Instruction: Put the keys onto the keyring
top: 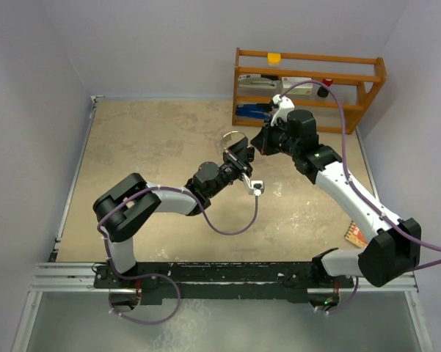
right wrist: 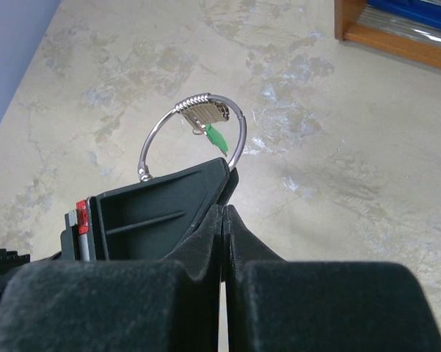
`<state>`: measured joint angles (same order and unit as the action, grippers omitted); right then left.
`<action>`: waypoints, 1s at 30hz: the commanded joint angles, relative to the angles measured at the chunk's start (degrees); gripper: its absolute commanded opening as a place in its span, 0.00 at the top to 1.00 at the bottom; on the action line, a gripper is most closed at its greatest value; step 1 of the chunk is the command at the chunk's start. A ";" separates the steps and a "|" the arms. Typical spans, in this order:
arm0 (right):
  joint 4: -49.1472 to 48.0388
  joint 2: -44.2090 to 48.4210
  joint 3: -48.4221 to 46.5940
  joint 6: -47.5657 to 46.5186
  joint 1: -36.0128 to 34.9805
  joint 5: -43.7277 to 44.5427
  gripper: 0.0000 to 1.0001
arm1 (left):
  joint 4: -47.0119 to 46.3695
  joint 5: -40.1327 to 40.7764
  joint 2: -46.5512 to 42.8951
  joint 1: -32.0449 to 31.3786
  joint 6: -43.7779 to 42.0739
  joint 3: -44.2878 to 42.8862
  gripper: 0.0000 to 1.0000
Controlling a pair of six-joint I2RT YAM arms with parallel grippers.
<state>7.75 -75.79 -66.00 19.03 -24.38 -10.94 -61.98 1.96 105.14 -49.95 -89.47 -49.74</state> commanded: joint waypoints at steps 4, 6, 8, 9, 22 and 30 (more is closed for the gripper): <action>0.44 -0.14 -3.35 0.83 -0.40 1.96 1.00 | -5.57 0.63 0.64 -0.41 -1.92 0.38 1.00; 0.71 -0.31 -3.44 0.92 -0.40 1.99 1.00 | -5.98 0.95 0.85 -0.41 -2.15 0.26 1.00; 0.88 -0.48 -3.44 1.01 -0.36 2.06 1.00 | -6.16 1.18 0.85 -0.41 -2.31 0.21 1.00; 0.97 -0.50 -3.50 1.08 -0.40 2.06 1.00 | -6.23 1.29 0.97 -0.39 -2.45 0.21 1.00; 1.78 -0.94 -3.74 1.50 -0.84 2.51 1.00 | -7.54 1.87 1.51 -0.43 -2.99 -0.45 1.00; 3.22 -0.59 -3.92 1.28 -0.84 4.49 1.00 | -8.27 2.52 1.60 -0.41 -2.95 -0.56 1.00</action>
<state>10.81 -76.84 -67.33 19.97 -24.86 -8.25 -65.34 3.55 107.04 -50.04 -91.18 -49.69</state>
